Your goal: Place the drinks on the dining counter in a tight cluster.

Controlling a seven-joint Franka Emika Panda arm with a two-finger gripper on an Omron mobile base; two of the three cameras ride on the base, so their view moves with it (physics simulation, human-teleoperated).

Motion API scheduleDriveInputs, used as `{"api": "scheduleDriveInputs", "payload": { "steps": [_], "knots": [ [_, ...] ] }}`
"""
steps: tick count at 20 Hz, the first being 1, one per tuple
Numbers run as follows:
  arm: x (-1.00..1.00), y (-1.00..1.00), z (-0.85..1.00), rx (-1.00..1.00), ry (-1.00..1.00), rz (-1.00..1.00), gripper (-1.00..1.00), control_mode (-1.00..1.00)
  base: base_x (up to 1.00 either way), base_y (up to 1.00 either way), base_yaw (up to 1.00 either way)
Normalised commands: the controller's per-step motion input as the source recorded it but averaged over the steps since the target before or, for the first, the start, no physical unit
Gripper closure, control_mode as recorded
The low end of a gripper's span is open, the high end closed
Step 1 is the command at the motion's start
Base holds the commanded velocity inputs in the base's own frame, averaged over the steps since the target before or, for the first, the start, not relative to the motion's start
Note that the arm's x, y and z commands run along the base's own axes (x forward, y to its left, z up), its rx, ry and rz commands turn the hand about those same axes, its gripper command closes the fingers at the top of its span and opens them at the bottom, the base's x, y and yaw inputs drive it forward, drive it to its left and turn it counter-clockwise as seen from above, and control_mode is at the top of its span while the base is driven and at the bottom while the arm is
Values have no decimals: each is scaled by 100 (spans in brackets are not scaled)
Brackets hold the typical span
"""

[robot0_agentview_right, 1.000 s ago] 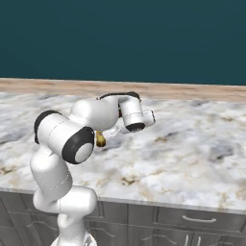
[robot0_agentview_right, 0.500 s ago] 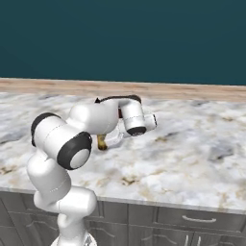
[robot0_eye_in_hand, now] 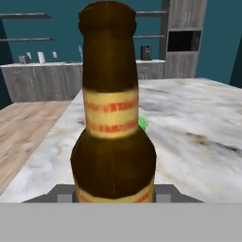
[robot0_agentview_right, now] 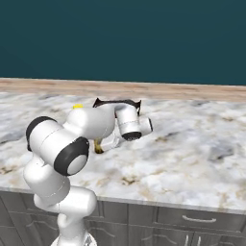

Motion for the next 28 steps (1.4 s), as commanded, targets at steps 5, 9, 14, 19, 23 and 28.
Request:
{"api": "scheduleDriveInputs", "payload": {
  "steps": [5, 9, 14, 19, 23, 28],
  "knots": [
    [4, 5, -38, 0, 0, -3, 100, -100, 0, 0, 0],
    [0, 0, -34, 0, -1, -3, 100, -100, 0, 0, 0],
    [0, 0, -16, 0, -6, -1, 100, -100, 0, 0, 0],
    [0, 0, -5, 0, -10, 0, 100, -100, 0, 0, 0],
    [3, 0, -3, 1, -15, 0, 100, -100, 0, 0, 0],
    [17, 2, -6, 0, -2, 0, 100, -100, 0, 0, 0]
  ]
}}
